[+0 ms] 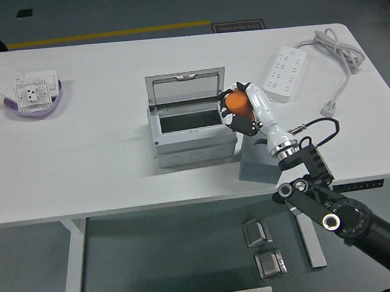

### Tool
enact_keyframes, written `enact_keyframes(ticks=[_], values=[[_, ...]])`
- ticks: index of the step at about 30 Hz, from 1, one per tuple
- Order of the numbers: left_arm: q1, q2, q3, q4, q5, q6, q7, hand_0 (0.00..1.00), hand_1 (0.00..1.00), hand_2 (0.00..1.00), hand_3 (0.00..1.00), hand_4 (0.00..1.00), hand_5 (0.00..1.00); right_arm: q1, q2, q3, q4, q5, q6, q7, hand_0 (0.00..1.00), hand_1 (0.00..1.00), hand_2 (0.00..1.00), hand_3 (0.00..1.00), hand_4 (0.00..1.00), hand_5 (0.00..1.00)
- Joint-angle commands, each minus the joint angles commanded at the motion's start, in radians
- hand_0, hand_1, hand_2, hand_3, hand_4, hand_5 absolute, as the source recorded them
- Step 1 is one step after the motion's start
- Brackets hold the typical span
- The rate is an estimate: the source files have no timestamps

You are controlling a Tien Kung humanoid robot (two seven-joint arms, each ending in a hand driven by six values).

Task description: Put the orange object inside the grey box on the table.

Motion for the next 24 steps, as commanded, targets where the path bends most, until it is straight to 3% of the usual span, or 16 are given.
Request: enact_keyframes(ticks=[1,7,8,11,13,14,24], values=[[0.000,0.000,0.000,0.000,0.000,0.000,0.000,0.632,0.549,0.542,0.584,0.421,0.089,0.006,0.003,-0.005,-0.002,-0.009,0.005,-0.008,0.312,0.213,0.320,0.232,0.002,0.002],[-0.002,0.006,0.000,0.000,0.003,0.000,0.001,0.632,0.549,0.542,0.584,0.421,0.089,0.110,0.051,-0.090,-0.063,-0.142,0.086,-0.132,0.312,0.213,0.320,0.232,0.002,0.002],[-0.003,0.007,0.000,0.000,0.004,0.000,0.001,0.630,0.550,0.544,0.584,0.423,0.092,0.127,0.059,-0.104,-0.079,-0.162,0.097,-0.150,0.199,0.198,0.314,0.227,0.002,0.002],[-0.004,0.009,0.001,0.000,0.006,-0.001,0.002,0.630,0.550,0.544,0.584,0.423,0.092,0.179,0.079,-0.137,-0.130,-0.211,0.121,-0.191,0.199,0.198,0.314,0.227,0.002,0.002],[-0.006,0.010,0.004,0.000,0.005,-0.002,0.003,0.630,0.550,0.544,0.584,0.423,0.092,0.207,0.089,-0.151,-0.163,-0.227,0.130,-0.200,0.199,0.198,0.314,0.227,0.002,0.002],[-0.006,0.011,0.005,0.000,0.004,-0.002,0.003,0.630,0.550,0.544,0.586,0.424,0.093,0.219,0.091,-0.157,-0.177,-0.230,0.133,-0.201,0.117,0.188,0.315,0.223,0.002,0.002],[-0.019,0.019,0.022,0.000,-0.005,-0.003,0.004,0.629,0.552,0.544,0.585,0.427,0.097,0.278,0.099,-0.224,-0.276,-0.185,0.119,-0.148,0.103,0.183,0.316,0.221,0.002,0.002]])
